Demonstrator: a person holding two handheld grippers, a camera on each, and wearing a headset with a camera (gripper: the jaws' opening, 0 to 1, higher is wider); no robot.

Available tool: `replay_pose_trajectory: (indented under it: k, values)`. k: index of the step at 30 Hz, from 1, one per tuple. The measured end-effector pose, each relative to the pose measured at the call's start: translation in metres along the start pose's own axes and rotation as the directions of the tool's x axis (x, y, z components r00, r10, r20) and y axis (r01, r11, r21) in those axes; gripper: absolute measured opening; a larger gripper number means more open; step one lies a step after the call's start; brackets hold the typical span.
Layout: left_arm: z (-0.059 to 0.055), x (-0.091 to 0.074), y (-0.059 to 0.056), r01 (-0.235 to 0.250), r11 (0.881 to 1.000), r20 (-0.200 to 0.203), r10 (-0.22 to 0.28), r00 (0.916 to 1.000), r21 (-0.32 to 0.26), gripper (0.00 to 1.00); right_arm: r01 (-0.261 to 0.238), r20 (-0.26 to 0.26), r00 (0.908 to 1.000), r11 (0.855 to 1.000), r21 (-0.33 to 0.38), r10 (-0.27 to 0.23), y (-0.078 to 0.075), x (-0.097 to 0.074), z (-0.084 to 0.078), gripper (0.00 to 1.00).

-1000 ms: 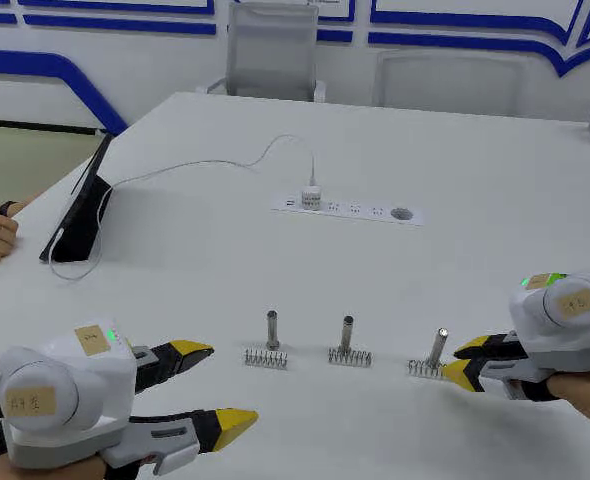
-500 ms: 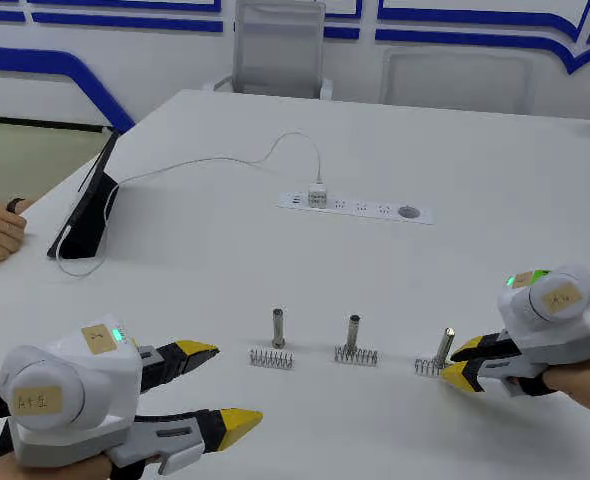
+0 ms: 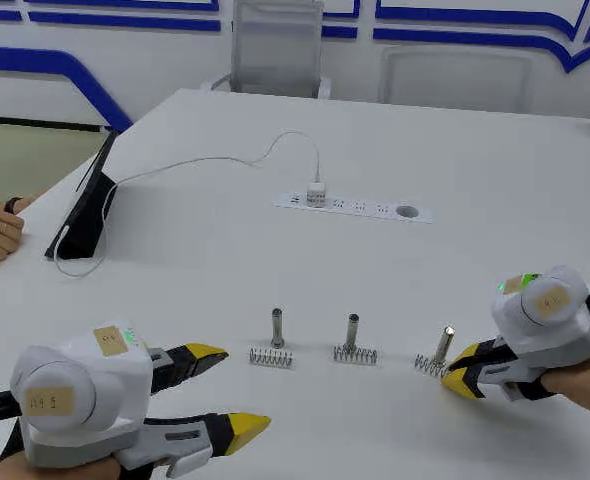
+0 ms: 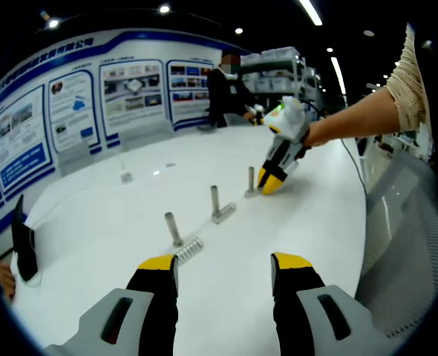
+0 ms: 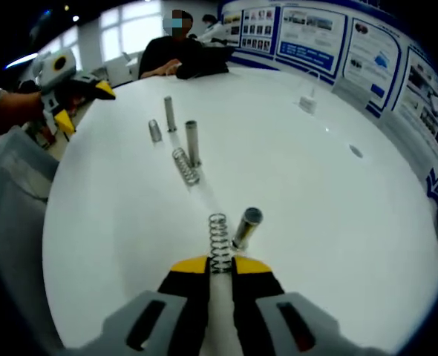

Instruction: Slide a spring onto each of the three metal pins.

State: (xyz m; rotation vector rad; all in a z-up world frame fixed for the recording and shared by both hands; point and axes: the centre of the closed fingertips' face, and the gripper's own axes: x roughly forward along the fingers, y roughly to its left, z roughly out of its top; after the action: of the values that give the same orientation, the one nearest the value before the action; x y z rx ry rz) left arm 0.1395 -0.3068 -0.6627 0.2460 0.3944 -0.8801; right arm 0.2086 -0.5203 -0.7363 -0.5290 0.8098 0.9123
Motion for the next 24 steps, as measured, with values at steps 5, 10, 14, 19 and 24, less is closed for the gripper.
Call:
replay_pose_trajectory:
  k: [5, 10, 14, 19, 24]
  values:
    - [0.002, 0.002, -0.003, 0.012, 1.000, 0.000, -0.012, 0.9999, 0.008, 0.51, -0.009, -0.021, 0.9997, 1.000, -0.009, 0.008, 0.000, 0.002, 0.000, 0.12]
    - [0.002, 0.007, -0.008, 0.030, 0.999, -0.006, -0.030, 0.9995, 0.021, 0.50, -0.023, -0.030, 0.9993, 1.000, 0.016, 0.023, 0.001, 0.002, -0.001, 0.12]
    - [0.005, 0.013, -0.014, 0.049, 0.998, -0.011, -0.049, 0.9987, 0.035, 0.50, -0.034, -0.032, 0.9989, 0.999, 0.004, 0.034, 0.006, 0.001, 0.000, 0.12]
    - [0.006, 0.023, -0.020, 0.079, 0.995, -0.023, -0.077, 0.9967, 0.053, 0.49, -0.048, -0.029, 0.9985, 0.999, -0.024, 0.048, 0.013, -0.004, 0.005, 0.11]
    - [0.008, 0.035, -0.028, 0.112, 0.991, -0.033, -0.110, 0.9933, 0.076, 0.48, -0.066, -0.022, 0.9977, 0.995, -0.070, 0.064, 0.023, -0.013, 0.012, 0.11]
